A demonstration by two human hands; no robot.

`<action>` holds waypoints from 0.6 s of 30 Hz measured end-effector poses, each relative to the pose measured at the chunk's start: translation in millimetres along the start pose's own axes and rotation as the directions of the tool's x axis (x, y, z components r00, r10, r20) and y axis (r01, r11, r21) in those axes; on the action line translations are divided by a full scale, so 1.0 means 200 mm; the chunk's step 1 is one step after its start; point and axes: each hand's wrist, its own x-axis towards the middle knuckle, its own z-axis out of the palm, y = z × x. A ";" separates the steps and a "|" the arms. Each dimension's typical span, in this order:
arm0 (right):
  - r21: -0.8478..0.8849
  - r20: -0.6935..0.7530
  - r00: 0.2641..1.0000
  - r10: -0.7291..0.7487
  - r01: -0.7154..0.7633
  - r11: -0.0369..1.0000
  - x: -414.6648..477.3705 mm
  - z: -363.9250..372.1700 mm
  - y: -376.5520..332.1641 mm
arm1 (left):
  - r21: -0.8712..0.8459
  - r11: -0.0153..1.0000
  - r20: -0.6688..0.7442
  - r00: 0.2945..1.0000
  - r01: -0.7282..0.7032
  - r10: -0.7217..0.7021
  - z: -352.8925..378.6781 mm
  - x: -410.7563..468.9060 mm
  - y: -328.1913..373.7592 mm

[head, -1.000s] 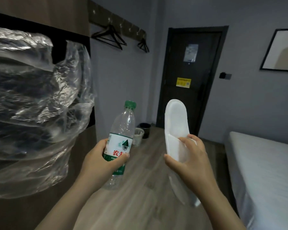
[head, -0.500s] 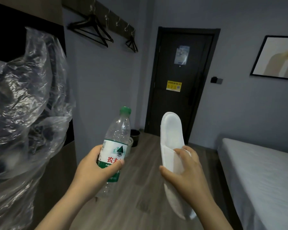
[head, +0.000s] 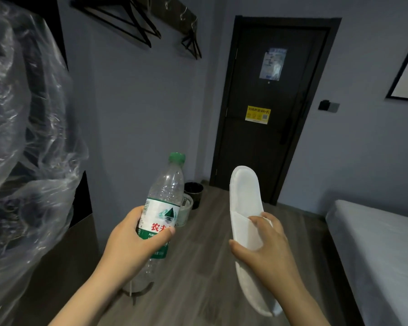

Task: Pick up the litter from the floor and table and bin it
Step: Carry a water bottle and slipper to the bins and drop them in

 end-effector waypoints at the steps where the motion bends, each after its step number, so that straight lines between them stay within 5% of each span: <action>1: 0.007 -0.002 1.000 -0.006 0.006 1.000 0.09 0.04 0.03 | 0.000 1.000 -0.006 1.000 0.000 0.000 0.04 0.09 -0.01; 18: -0.014 0.051 0.998 -0.042 0.043 0.999 1.51 0.43 0.39 | -0.018 0.998 -0.017 0.998 0.065 -0.066 0.69 1.40 -0.14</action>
